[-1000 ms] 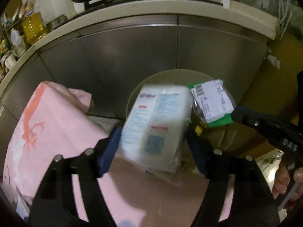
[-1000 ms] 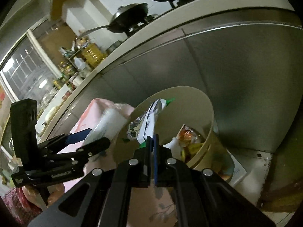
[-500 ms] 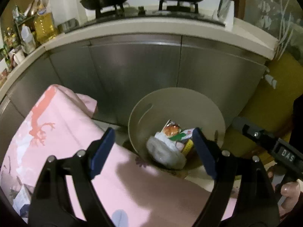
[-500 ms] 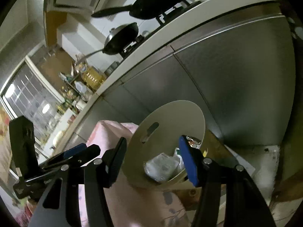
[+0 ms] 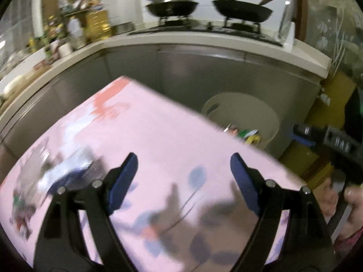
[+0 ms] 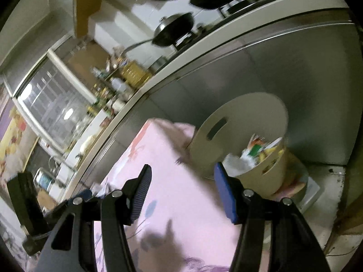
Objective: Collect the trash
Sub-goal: 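Move both tools back over the cloth toward the snack bag and pink wrapper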
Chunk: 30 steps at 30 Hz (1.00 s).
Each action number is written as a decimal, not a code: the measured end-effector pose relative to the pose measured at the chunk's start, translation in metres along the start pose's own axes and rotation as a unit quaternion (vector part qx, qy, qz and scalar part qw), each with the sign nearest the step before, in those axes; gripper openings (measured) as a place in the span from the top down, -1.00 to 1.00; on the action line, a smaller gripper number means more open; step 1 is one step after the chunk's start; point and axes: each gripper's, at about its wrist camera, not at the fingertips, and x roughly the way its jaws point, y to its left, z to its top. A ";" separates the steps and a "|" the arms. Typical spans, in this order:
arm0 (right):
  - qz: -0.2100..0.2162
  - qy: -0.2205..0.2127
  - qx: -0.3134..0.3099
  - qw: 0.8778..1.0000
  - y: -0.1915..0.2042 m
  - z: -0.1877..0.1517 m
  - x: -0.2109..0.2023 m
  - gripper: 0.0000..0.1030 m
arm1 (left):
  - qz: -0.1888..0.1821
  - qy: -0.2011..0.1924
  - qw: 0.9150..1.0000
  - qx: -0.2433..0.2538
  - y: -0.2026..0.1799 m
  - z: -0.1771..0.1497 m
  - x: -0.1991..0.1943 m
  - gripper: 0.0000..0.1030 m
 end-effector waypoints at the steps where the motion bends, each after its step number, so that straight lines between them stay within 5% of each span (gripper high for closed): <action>1: 0.004 0.006 -0.003 1.000 0.007 -0.004 0.003 -0.08 | 0.010 0.003 1.000 -0.007 0.010 -0.012 -0.006 -0.56; 11: 0.063 0.113 -0.071 0.989 0.100 -0.060 0.043 -0.08 | 0.117 0.035 0.990 -0.074 0.121 -0.128 -0.066 -0.56; 15: 0.080 0.168 -0.122 0.975 0.142 -0.091 0.065 -0.08 | 0.167 0.054 0.974 -0.143 0.187 -0.171 -0.090 -0.56; 17: 0.087 0.189 -0.136 0.969 0.159 -0.104 0.076 -0.08 | 0.202 0.065 0.960 -0.186 0.228 -0.186 -0.100 -0.56; 21: 0.107 0.219 -0.157 0.957 0.196 -0.124 0.094 -0.08 | 0.228 0.047 0.941 -0.246 0.285 -0.190 -0.109 -0.57; 23: 0.116 0.230 -0.172 0.951 0.213 -0.132 0.102 -0.08 | 0.229 0.040 0.937 -0.261 0.305 -0.185 -0.105 -0.68; 30: 0.119 0.247 -0.207 0.939 0.249 -0.139 0.120 -0.08 | 0.205 0.034 0.934 -0.291 0.334 -0.170 -0.073 -0.57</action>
